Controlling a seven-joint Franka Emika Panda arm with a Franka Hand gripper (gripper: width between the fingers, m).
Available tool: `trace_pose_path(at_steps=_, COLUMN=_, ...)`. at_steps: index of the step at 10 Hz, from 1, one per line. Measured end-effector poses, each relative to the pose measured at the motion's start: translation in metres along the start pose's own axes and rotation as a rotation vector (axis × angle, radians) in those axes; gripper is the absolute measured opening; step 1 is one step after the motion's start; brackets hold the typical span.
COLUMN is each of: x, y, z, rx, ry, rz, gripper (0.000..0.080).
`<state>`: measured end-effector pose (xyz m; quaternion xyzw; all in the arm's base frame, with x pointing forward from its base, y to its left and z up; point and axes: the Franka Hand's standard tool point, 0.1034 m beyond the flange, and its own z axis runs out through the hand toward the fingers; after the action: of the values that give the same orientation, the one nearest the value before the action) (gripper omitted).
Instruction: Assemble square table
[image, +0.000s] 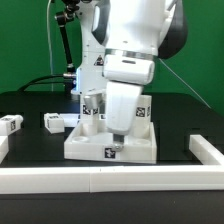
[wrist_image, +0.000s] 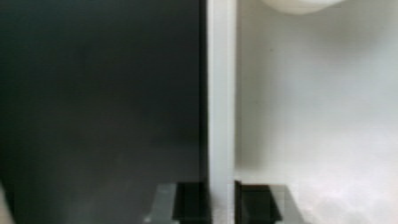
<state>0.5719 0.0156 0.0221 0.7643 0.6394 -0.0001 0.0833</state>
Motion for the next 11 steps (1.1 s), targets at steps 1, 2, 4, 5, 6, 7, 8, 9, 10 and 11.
trace_pose_path(at_steps=1, x=0.016, y=0.009, z=-0.001, rx=-0.007, ry=0.008, rz=-0.014, gripper=0.0061)
trace_pose_path(at_steps=2, x=0.029, y=0.015, z=-0.003, rx=-0.018, ry=0.019, rz=-0.028, gripper=0.0061)
trace_pose_path(at_steps=4, x=0.031, y=0.016, z=-0.003, rx=-0.020, ry=0.023, rz=-0.028, gripper=0.0061)
trace_pose_path(at_steps=5, x=0.030, y=0.017, z=-0.003, rx=-0.020, ry=0.023, rz=-0.024, gripper=0.0061)
trace_pose_path(at_steps=6, x=0.030, y=0.017, z=-0.003, rx=-0.020, ry=0.023, rz=-0.023, gripper=0.0061)
trace_pose_path(at_steps=7, x=0.030, y=0.017, z=-0.003, rx=-0.019, ry=0.023, rz=-0.022, gripper=0.0061)
trace_pose_path(at_steps=8, x=0.037, y=0.020, z=-0.003, rx=-0.008, ry=0.020, rz=-0.034, gripper=0.0061)
trace_pose_path(at_steps=9, x=0.047, y=0.028, z=-0.004, rx=-0.012, ry=0.020, rz=-0.057, gripper=0.0061)
trace_pose_path(at_steps=10, x=0.053, y=0.035, z=-0.004, rx=-0.021, ry=0.026, rz=-0.066, gripper=0.0061)
trace_pose_path(at_steps=11, x=0.061, y=0.037, z=-0.005, rx=-0.027, ry=0.030, rz=-0.076, gripper=0.0061)
